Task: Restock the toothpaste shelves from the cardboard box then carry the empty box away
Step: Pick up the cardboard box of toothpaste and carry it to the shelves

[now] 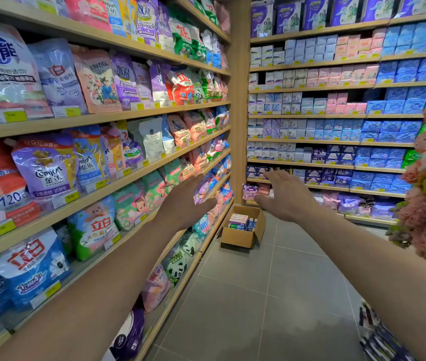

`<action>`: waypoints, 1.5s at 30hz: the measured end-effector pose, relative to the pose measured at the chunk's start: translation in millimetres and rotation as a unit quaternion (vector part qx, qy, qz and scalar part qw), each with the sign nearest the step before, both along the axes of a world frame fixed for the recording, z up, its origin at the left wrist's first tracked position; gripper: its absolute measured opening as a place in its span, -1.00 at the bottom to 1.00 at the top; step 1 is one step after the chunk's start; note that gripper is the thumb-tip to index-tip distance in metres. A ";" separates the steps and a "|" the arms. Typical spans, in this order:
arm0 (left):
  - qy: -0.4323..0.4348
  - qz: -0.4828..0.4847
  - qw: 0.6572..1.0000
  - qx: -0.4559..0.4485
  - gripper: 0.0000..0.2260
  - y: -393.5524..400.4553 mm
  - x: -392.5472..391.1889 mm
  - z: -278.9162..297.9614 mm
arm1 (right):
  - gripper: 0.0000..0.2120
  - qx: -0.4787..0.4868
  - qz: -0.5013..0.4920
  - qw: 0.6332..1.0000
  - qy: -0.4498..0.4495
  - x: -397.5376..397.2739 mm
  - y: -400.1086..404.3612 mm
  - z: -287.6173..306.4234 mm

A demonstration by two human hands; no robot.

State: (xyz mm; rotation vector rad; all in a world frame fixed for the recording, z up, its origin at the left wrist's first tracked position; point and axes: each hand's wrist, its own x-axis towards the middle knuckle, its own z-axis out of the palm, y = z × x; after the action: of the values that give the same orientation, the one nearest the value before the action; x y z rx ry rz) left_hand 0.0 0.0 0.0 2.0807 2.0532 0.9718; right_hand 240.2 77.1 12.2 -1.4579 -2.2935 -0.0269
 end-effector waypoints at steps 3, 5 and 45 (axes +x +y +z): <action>0.001 0.002 1.000 -0.002 -0.32 8.1 -8.1 -6.1 | -0.28 0.002 -0.004 1.000 0.008 -9.1 4.0 -8.7; -0.003 -0.006 1.000 -0.010 -0.33 14.5 -10.7 -14.2 | -0.30 -0.013 -0.001 1.000 0.010 -15.2 5.6 -19.9; -0.170 0.076 0.965 -0.186 -0.47 665.6 -24.9 -233.8 | -0.41 -0.228 -0.010 0.972 -0.053 -46.5 661.7 -263.8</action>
State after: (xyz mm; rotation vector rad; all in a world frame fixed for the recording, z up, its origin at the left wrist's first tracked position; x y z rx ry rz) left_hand -24.9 665.6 -233.8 1.4780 2.0399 0.8124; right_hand 193.7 738.8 -251.6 -1.7318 -2.4807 0.4563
